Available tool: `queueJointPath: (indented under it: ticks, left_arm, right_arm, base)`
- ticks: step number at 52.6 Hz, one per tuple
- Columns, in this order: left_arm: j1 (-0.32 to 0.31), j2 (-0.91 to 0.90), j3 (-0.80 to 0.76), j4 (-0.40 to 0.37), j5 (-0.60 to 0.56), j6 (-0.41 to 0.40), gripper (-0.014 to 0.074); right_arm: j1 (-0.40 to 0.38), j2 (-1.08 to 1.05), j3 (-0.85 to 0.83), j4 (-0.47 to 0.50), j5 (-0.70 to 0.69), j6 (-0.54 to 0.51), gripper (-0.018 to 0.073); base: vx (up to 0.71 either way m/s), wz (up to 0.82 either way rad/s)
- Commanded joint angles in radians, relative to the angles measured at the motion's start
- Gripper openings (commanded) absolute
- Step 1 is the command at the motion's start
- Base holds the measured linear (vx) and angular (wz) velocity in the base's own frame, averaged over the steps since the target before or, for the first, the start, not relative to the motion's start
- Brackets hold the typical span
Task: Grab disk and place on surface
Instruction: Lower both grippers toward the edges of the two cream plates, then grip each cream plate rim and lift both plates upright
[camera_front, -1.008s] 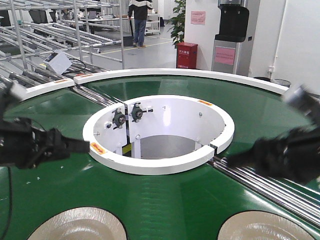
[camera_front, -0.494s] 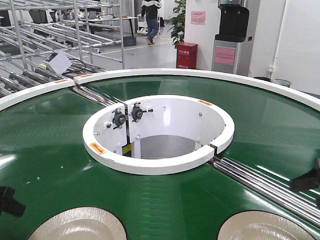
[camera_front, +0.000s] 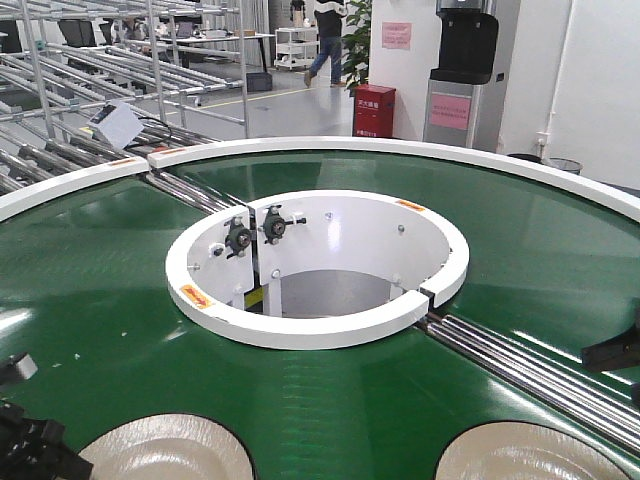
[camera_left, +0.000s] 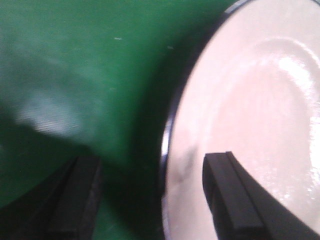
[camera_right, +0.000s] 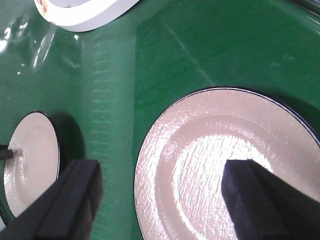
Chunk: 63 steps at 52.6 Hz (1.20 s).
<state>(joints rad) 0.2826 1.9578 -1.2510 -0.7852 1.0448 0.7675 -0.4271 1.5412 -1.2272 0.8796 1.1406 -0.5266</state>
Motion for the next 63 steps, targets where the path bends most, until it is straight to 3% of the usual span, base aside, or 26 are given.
queueJointPath:
  ticks: [1, 6, 11, 16, 21, 25, 33, 52, 57, 63]
  left_arm:
    - [-0.03, -0.036, -0.031, -0.072, 0.037, 0.016, 0.0531]
    - [-0.068, -0.024, -0.031, -0.075, 0.039, 0.016, 0.0512]
    - [-0.098, -0.014, -0.031, -0.074, 0.055, 0.016, 0.0435]
    - [-0.107, -0.008, -0.031, -0.071, 0.076, 0.014, 0.0256]
    - [-0.103, -0.01, -0.031, -0.073, 0.086, 0.013, -0.0003]
    - [-0.1, -0.013, -0.031, -0.093, 0.091, 0.002, -0.001]
    - [-0.08, -0.054, -0.034, -0.22, 0.121, 0.011, -0.001]
    - [-0.001, -0.283, -0.034, -0.651, 0.189, 0.07, -0.001]
    - [-0.001, -0.324, -0.034, -0.715, 0.219, 0.072, -0.001]
    - [-0.001, -0.372, -0.034, -0.727, 0.217, 0.075, -0.0009]
  right_arm:
    - [-0.007, -0.036, -0.03, 0.072, -0.012, -0.021, 0.0545]
    - [-0.007, -0.036, -0.03, 0.074, -0.012, -0.021, 0.0545]
    - [-0.007, -0.036, -0.03, 0.074, -0.008, -0.021, 0.0545]
    - [-0.007, -0.036, -0.03, 0.072, 0.0, -0.021, 0.0545]
    - [-0.007, -0.036, -0.03, 0.067, 0.006, -0.021, 0.0545]
    - [-0.007, -0.036, -0.03, 0.067, 0.006, -0.021, 0.0545]
    - [-0.007, -0.036, -0.03, 0.021, -0.002, -0.021, 0.0545]
    - [-0.007, -0.006, -0.03, -0.285, -0.15, 0.04, 0.0545]
    - [-0.007, 0.034, -0.03, -0.321, -0.179, 0.037, 0.0545]
    - [-0.007, 0.095, -0.03, -0.35, -0.186, 0.03, 0.0545]
  base:
    - [0.0, 0.0]
    - [0.0, 0.0]
    - [0.0, 0.0]
    - [0.0, 0.0]
    - [0.0, 0.0]
    - [0.0, 0.0]
    - [0.0, 0.0]
    - [0.0, 0.0]
    - [0.0, 0.0]
    - [0.0, 0.0]
